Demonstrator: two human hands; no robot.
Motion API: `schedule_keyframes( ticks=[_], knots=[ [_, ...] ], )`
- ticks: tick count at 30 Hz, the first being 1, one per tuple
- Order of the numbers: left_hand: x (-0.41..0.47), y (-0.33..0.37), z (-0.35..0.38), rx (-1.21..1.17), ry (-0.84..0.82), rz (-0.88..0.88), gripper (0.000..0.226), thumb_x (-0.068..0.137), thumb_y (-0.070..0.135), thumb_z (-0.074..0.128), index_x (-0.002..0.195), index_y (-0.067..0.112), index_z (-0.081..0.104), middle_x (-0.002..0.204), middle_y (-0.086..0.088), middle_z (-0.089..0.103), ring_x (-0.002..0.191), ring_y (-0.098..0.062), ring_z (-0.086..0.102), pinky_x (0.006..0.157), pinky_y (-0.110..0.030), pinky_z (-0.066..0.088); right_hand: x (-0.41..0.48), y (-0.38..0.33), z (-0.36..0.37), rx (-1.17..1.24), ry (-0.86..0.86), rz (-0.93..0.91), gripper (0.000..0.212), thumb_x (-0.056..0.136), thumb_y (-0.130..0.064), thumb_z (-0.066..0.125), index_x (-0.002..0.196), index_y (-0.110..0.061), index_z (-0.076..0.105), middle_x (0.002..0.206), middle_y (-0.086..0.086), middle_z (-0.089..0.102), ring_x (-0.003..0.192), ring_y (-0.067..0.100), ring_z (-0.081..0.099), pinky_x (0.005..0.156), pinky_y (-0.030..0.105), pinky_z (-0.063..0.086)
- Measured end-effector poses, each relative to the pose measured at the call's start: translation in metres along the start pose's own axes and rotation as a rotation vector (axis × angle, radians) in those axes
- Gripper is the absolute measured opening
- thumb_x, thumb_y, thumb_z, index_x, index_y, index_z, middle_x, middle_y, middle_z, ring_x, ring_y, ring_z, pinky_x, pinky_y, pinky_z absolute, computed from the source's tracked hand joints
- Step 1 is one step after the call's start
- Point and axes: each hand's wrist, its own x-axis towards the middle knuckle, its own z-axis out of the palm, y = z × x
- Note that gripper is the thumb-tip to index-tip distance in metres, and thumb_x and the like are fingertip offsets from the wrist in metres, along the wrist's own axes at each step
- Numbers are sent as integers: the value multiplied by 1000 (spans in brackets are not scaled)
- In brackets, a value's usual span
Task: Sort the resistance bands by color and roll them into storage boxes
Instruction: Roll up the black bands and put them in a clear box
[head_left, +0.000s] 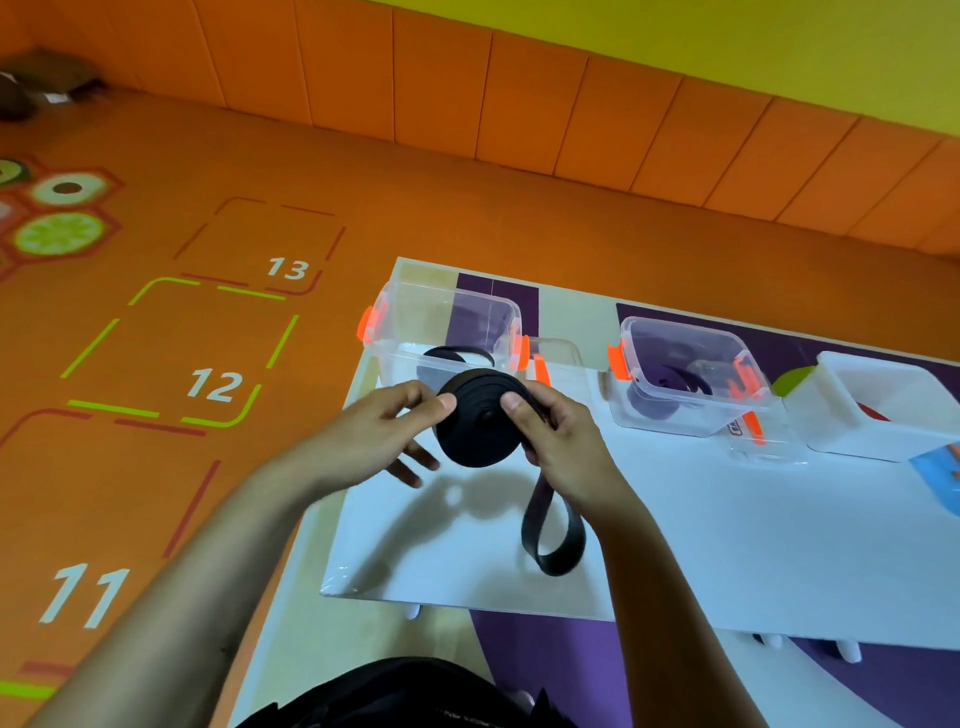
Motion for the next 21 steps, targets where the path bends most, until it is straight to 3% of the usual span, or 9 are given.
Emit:
schedule_keyframes(
  ticks=[2, 4, 8, 10, 14, 19, 21],
  knots=[
    [-4, 8, -11, 262, 74, 57, 48, 87, 65, 59, 116, 27, 63, 116, 10, 65, 77, -16, 74, 71, -38, 62, -1, -4, -6, -40, -106, 14, 20, 103, -19, 60, 118, -11, 71, 69, -24, 64, 65, -5, 58, 63, 8, 41],
    [-5, 14, -16, 355, 83, 139, 49, 83, 65, 65, 123, 37, 59, 114, 16, 64, 66, -13, 70, 65, -32, 58, -2, -9, -4, -79, -183, 11, 18, 100, -20, 65, 115, -13, 73, 77, -19, 69, 71, -4, 60, 67, 9, 43],
    [-2, 12, -15, 474, -74, 169, 24, 93, 50, 66, 110, 33, 66, 106, 11, 66, 58, -15, 66, 64, -38, 55, -3, -9, 3, -74, -211, 19, 17, 92, -22, 76, 108, -16, 77, 93, -1, 76, 88, 7, 69, 84, 19, 52],
    [-3, 7, -16, 469, -83, 171, 20, 96, 45, 64, 108, 29, 66, 103, 11, 66, 60, -18, 69, 65, -42, 55, -4, -7, 5, -59, -202, 46, 16, 90, -23, 78, 104, -15, 77, 86, -2, 74, 82, 6, 67, 79, 19, 51],
    [-5, 1, -14, 381, 4, 238, 19, 100, 36, 61, 114, 23, 64, 101, 7, 66, 60, -16, 69, 63, -29, 54, -3, -5, 0, -48, -155, 92, 11, 89, -26, 79, 96, -17, 76, 69, -2, 59, 62, 11, 50, 61, 21, 41],
    [0, -2, -14, 112, 183, 331, 18, 102, 34, 59, 113, 20, 63, 95, 3, 64, 59, -23, 67, 63, -40, 57, -2, -2, 1, 25, -21, 69, 15, 96, -28, 71, 89, -14, 71, 66, 1, 51, 62, 17, 51, 66, 28, 46],
    [3, -2, -8, 38, 228, 345, 16, 104, 24, 56, 114, 13, 61, 95, -8, 62, 55, -20, 65, 58, -33, 56, -2, -2, 10, 69, 9, 60, 19, 100, -31, 63, 93, -15, 71, 70, 1, 55, 63, 17, 54, 70, 31, 49]
  ],
)
